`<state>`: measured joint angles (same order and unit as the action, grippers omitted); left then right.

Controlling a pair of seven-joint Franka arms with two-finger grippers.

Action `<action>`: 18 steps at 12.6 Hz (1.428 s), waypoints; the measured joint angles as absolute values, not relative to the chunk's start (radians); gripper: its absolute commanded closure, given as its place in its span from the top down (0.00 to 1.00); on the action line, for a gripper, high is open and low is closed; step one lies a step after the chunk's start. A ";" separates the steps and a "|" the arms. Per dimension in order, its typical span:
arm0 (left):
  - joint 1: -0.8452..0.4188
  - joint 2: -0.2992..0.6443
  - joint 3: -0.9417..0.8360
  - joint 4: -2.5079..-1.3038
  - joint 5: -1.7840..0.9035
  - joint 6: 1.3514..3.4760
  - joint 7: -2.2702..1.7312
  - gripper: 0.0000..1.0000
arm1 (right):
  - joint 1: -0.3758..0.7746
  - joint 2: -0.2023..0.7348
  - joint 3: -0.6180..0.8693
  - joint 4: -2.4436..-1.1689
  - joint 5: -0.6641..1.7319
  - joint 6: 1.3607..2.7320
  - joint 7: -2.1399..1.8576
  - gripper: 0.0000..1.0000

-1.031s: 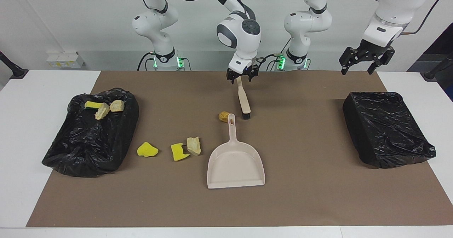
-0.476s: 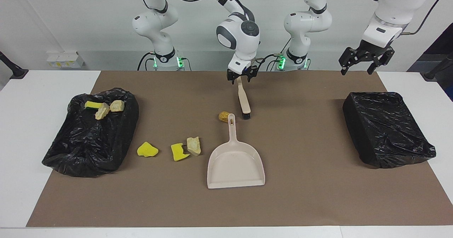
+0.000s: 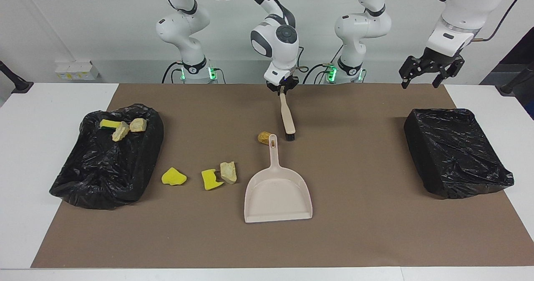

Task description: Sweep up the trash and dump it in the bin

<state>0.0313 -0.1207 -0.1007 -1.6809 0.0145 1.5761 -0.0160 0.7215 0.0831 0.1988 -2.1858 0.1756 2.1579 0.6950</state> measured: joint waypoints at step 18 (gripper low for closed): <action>-0.043 0.019 -0.373 -1.737 0.012 1.882 -0.401 1.00 | 0.119 -0.138 0.172 -1.970 0.078 1.561 0.229 0.00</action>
